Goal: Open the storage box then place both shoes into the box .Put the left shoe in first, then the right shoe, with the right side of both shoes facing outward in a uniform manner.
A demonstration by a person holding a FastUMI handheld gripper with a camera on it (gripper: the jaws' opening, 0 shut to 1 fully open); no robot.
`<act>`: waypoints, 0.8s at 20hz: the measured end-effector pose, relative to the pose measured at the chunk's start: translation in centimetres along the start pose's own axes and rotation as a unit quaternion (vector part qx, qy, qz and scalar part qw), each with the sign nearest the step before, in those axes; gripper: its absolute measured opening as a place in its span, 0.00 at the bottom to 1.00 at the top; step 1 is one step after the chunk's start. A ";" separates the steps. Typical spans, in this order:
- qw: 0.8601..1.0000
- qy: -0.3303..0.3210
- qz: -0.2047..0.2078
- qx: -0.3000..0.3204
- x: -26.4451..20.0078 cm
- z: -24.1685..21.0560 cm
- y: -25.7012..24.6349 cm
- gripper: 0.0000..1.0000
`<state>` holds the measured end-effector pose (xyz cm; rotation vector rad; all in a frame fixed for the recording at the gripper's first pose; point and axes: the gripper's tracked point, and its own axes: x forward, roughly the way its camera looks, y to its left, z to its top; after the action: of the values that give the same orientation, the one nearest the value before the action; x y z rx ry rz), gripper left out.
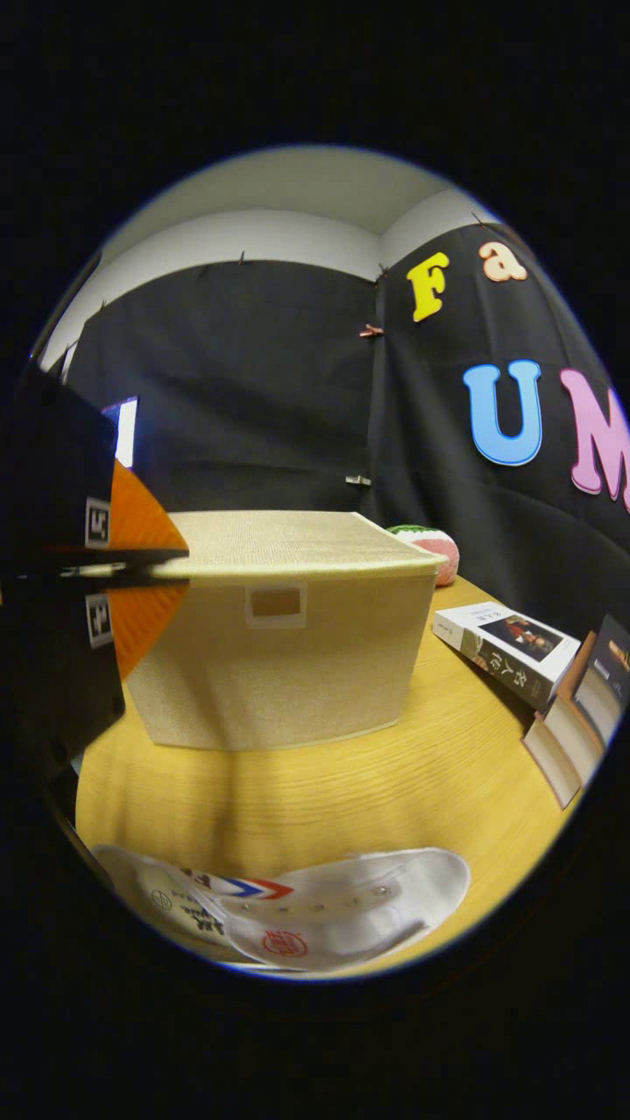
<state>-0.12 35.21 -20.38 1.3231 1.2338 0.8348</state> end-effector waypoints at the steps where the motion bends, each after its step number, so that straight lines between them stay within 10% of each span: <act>1: 1.000 -0.006 0.017 -0.002 0.8 0.1 1.2 0.05; 16: 0.976 0.020 0.030 -0.214 12.9 -4.4 22.6 0.08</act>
<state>2.86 51.62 0.10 1.0003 0.9767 1.1040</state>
